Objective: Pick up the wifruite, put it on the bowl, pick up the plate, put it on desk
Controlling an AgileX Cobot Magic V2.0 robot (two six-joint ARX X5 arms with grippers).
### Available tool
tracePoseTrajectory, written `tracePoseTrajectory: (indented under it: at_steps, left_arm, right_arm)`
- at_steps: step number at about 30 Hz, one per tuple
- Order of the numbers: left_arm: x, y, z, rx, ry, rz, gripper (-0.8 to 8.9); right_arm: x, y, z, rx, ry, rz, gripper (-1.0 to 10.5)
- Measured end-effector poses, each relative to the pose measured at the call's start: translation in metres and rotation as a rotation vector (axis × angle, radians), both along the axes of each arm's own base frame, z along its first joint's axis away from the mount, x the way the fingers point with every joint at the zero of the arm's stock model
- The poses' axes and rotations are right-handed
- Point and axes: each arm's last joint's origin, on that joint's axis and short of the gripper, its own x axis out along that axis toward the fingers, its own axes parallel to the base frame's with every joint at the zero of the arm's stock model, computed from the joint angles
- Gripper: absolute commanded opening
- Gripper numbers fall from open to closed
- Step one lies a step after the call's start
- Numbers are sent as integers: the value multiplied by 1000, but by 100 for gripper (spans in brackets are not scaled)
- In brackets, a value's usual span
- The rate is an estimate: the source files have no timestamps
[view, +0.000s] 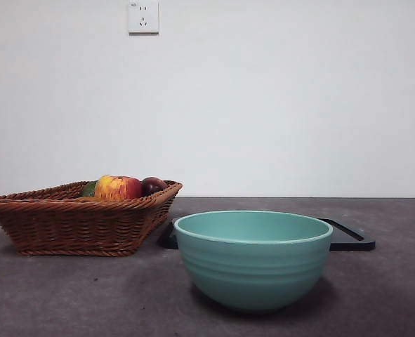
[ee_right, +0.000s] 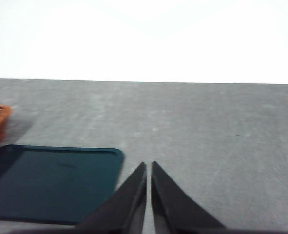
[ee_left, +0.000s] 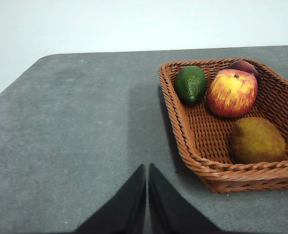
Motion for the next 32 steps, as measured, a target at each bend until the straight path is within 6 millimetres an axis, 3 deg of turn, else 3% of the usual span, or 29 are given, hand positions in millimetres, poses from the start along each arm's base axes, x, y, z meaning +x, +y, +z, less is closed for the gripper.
tracePoseTrajectory:
  at_steps: [6, 15, 32]
  left_arm:
    - [0, 0, 0, 0, 0, 0, 7]
    - [0, 0, 0, 0, 0, 0, 7]
    - [0, 0, 0, 0, 0, 0, 7]
  right_arm:
    - [3, -3, -46, -8, -14, -37, 6]
    - [5, -5, -81, -17, 18, -84, 6]
    - [5, -5, -88, -21, 34, -111, 6]
